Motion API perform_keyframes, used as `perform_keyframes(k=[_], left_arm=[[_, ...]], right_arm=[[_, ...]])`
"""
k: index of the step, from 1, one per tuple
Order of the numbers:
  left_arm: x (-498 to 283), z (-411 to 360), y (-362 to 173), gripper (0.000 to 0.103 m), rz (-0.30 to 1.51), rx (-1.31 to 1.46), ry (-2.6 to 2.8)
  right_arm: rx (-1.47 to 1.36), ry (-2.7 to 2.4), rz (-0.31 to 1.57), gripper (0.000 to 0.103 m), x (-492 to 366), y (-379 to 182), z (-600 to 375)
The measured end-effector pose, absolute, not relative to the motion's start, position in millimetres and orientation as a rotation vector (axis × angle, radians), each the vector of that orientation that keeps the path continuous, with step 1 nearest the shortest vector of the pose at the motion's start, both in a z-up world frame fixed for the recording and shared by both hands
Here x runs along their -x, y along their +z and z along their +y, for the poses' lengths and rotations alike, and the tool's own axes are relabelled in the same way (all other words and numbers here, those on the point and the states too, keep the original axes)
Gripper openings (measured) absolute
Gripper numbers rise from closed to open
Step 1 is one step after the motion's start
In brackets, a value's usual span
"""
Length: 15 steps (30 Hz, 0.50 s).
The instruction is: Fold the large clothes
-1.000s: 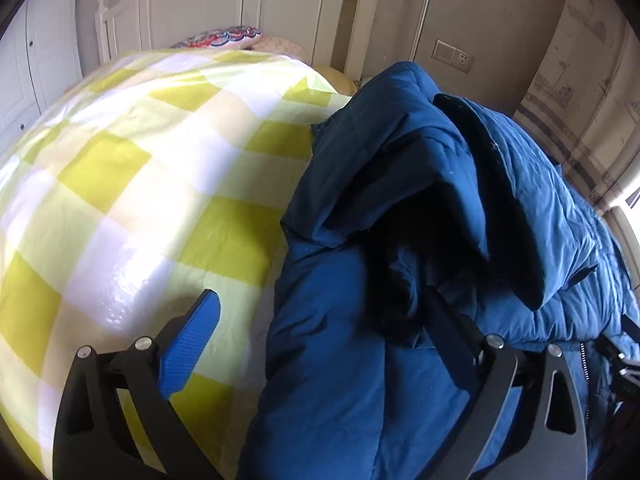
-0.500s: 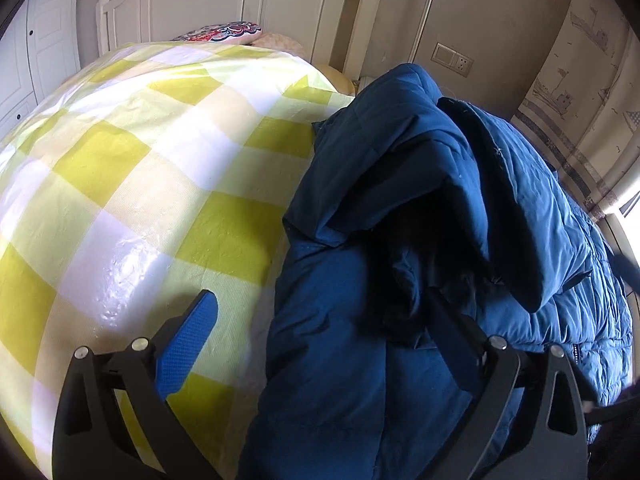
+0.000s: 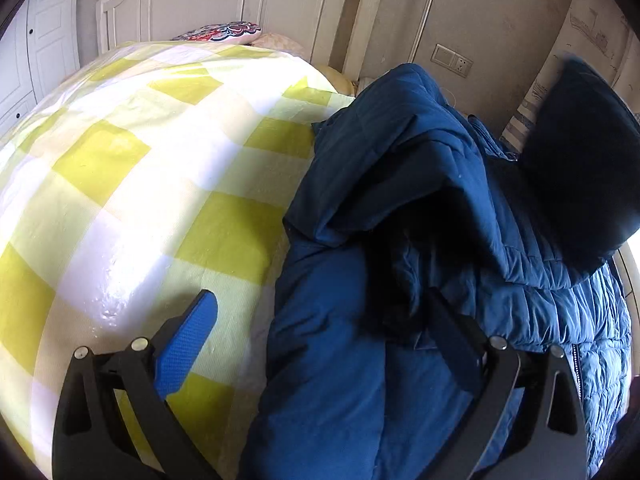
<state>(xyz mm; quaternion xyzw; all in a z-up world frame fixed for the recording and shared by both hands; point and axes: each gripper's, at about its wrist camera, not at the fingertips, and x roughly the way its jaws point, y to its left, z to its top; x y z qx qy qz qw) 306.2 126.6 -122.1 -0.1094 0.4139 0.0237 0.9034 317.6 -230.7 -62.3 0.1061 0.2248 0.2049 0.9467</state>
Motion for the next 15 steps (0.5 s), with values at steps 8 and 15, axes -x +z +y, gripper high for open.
perform_keyframes(k=[8, 15], left_arm=[[-306.0, 127.0, -122.6, 0.101, 0.856, 0.224, 0.05], [-305.5, 127.0, -123.1, 0.101, 0.855, 0.228, 0.048]], right_arm=[[-0.636, 0.194, 0.759, 0.049, -344.6, -138.9, -344.7], [-0.652, 0.239, 0.71, 0.074, -358.4, -132.5, -333.0]])
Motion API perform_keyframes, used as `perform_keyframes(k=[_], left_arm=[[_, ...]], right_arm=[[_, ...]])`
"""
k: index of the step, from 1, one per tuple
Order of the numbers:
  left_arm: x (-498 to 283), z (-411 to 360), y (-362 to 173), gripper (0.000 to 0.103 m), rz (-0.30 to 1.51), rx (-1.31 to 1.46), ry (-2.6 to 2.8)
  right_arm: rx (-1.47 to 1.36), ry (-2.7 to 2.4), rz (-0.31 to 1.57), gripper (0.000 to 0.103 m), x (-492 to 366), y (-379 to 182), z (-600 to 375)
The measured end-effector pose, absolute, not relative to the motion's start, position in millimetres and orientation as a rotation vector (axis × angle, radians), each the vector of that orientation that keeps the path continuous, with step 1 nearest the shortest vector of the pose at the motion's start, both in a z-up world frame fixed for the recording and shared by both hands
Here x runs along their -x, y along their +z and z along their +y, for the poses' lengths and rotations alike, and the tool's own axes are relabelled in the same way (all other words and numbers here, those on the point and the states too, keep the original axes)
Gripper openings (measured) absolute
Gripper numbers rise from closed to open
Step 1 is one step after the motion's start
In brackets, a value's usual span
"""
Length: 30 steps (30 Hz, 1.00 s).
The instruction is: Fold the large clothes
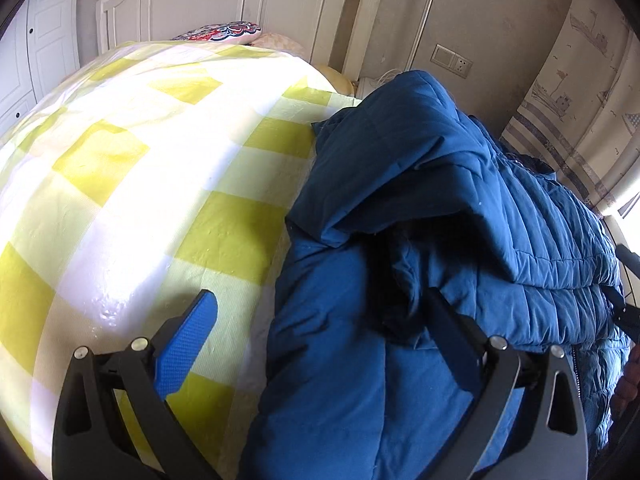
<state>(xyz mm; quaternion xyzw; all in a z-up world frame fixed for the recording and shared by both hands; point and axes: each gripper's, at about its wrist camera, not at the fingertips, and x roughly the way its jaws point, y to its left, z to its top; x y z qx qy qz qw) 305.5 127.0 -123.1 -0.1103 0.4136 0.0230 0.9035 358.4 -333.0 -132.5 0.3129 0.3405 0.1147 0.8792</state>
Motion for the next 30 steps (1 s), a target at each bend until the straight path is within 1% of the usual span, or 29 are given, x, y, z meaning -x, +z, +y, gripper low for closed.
perform_keyframes(k=[2, 3, 4, 6, 10, 12, 17, 20, 23, 25, 27, 28, 30], left_arm=[[-305.5, 126.9, -123.1, 0.101, 0.855, 0.228, 0.047], [-305.5, 127.2, -123.0, 0.101, 0.854, 0.229, 0.047], [-305.3, 127.3, -123.1, 0.101, 0.853, 0.231, 0.046], [-304.9, 127.7, -123.4, 0.101, 0.852, 0.234, 0.044], [-305.4, 128.8, -123.8, 0.101, 0.853, 0.233, 0.045], [-305.6, 128.5, -123.8, 0.101, 0.853, 0.232, 0.045], [-306.1, 128.2, -123.7, 0.101, 0.853, 0.231, 0.045], [-306.2, 128.5, -123.8, 0.101, 0.852, 0.233, 0.044], [-307.2, 128.2, -124.1, 0.101, 0.854, 0.23, 0.045], [-307.3, 128.7, -124.1, 0.101, 0.853, 0.231, 0.044], [-307.7, 128.2, -124.0, 0.101, 0.853, 0.231, 0.044], [-308.0, 128.6, -124.1, 0.101, 0.854, 0.23, 0.044], [-308.4, 128.1, -124.3, 0.101, 0.855, 0.226, 0.045]], right_arm=[[-0.655, 0.226, 0.719, 0.061, -366.5, -135.7, -326.7], [-0.65, 0.229, 0.72, 0.045, -356.6, -136.6, -318.2], [-0.647, 0.248, 0.716, 0.035, -357.0, -135.6, -314.6], [-0.643, 0.284, 0.642, 0.029, -342.7, -119.1, -314.8], [-0.588, 0.248, 0.51, 0.028, -311.0, -82.4, -334.1], [-0.586, 0.209, 0.509, 0.028, -306.8, -78.7, -353.3], [-0.537, 0.161, 0.658, 0.028, -319.9, -118.7, -372.8], [-0.572, 0.148, 0.67, 0.028, -321.6, -138.4, -377.0], [-0.549, 0.154, 0.686, 0.029, -323.9, -135.4, -372.6], [-0.572, 0.103, 0.683, 0.034, -318.1, -130.7, -380.4], [-0.591, 0.021, 0.652, 0.036, -304.5, -124.1, -388.9], [-0.575, -0.059, 0.597, 0.041, -291.8, -114.0, -391.1], [-0.491, -0.073, 0.517, 0.043, -282.3, -97.2, -382.0]])
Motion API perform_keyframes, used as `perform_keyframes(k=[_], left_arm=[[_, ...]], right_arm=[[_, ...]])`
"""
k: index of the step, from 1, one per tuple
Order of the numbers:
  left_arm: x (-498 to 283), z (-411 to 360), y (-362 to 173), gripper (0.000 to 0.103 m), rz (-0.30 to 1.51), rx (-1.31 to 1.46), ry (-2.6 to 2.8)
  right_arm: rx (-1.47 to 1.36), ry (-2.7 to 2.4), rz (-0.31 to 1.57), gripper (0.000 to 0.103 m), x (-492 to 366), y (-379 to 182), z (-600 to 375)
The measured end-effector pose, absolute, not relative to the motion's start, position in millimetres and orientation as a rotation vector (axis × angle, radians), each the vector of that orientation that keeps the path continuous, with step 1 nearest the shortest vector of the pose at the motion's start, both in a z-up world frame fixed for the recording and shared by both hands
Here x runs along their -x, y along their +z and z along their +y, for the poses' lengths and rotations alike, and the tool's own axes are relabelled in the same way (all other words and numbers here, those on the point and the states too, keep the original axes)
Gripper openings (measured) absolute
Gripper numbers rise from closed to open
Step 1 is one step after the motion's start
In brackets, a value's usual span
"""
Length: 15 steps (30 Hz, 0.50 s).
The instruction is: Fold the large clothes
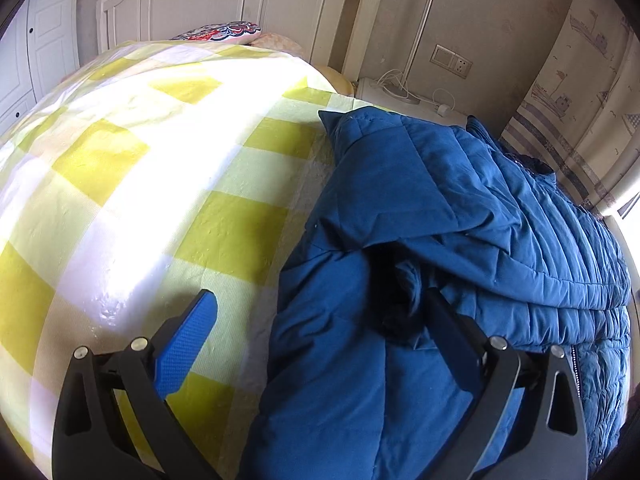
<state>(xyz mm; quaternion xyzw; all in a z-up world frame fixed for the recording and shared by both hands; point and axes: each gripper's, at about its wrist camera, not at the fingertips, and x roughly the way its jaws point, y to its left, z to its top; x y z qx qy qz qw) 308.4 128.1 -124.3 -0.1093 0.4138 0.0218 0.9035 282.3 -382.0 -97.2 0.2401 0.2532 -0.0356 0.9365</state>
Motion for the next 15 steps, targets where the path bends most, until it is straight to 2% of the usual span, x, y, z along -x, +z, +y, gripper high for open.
perform_keyframes(k=[2, 5, 9, 10, 11, 12, 14, 15], left_arm=[[-308.5, 127.5, -124.0, 0.101, 0.855, 0.227, 0.045], [-308.3, 128.1, -123.7, 0.101, 0.853, 0.23, 0.043], [-306.1, 131.5, -123.5, 0.101, 0.841, 0.249, 0.037], [-300.7, 135.2, -119.8, 0.099, 0.809, 0.268, 0.048], [-290.0, 140.7, -110.6, 0.093, 0.739, 0.291, 0.073], [-278.8, 145.7, -100.5, 0.091, 0.664, 0.317, 0.096], [-255.1, 154.0, -69.4, 0.094, 0.481, 0.395, 0.093], [-253.4, 151.8, -55.4, 0.099, 0.448, 0.405, 0.058]], right_arm=[[-0.337, -0.039, 0.481, 0.043, -284.4, -80.2, -357.2], [-0.153, 0.032, 0.534, 0.043, -311.6, -80.7, -317.8], [-0.039, -0.018, 0.685, 0.043, -348.9, -126.7, -303.5], [-0.057, -0.004, 0.684, 0.043, -349.5, -132.8, -306.7], [-0.09, 0.011, 0.687, 0.043, -349.8, -133.9, -311.5], [-0.107, 0.021, 0.689, 0.043, -348.7, -133.3, -315.8], [-0.123, 0.038, 0.692, 0.043, -351.4, -134.4, -320.4], [-0.128, 0.042, 0.695, 0.043, -351.4, -136.8, -322.5]])
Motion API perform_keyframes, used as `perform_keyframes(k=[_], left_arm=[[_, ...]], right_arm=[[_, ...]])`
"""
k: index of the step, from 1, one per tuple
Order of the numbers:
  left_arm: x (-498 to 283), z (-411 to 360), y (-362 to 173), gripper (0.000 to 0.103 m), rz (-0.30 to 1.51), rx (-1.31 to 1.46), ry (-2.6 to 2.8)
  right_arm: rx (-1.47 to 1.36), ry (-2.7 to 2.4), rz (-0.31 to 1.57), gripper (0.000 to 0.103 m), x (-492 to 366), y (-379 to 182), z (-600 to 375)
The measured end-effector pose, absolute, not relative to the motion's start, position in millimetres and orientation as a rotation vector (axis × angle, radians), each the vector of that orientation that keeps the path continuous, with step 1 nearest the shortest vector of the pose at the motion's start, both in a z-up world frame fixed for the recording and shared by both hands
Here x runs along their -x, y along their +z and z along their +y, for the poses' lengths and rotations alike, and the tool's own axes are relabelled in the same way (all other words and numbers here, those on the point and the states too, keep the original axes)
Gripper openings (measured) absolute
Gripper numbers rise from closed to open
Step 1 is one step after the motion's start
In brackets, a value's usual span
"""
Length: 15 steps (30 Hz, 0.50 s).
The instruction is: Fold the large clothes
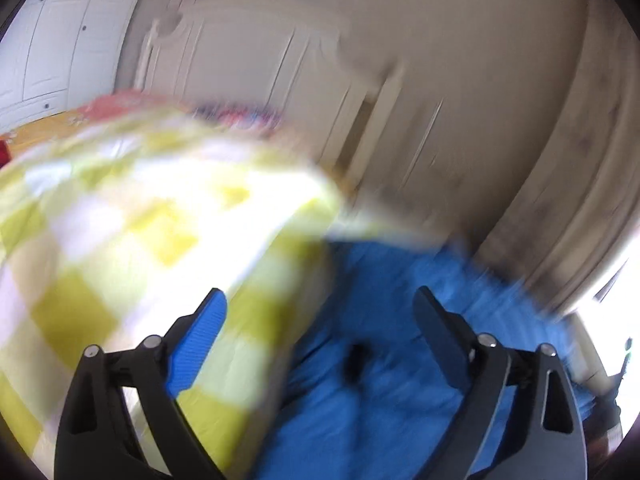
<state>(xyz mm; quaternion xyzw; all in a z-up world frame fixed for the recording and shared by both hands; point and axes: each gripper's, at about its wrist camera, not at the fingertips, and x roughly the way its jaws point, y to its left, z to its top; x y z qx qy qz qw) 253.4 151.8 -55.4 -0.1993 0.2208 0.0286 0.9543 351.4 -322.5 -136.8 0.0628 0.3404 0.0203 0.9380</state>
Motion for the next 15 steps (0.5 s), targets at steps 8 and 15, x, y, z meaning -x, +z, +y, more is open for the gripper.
perform_keyframes(k=[8, 15], left_arm=[[-346.6, 48.5, -54.8, 0.101, 0.742, 0.08, -0.108], [-367.3, 9.9, -99.6, 0.1, 0.881, -0.058, -0.038]], right_arm=[[-0.095, 0.027, 0.693, 0.043, -346.4, -136.6, -314.5], [-0.116, 0.041, 0.688, 0.044, -344.4, -135.8, -317.6]])
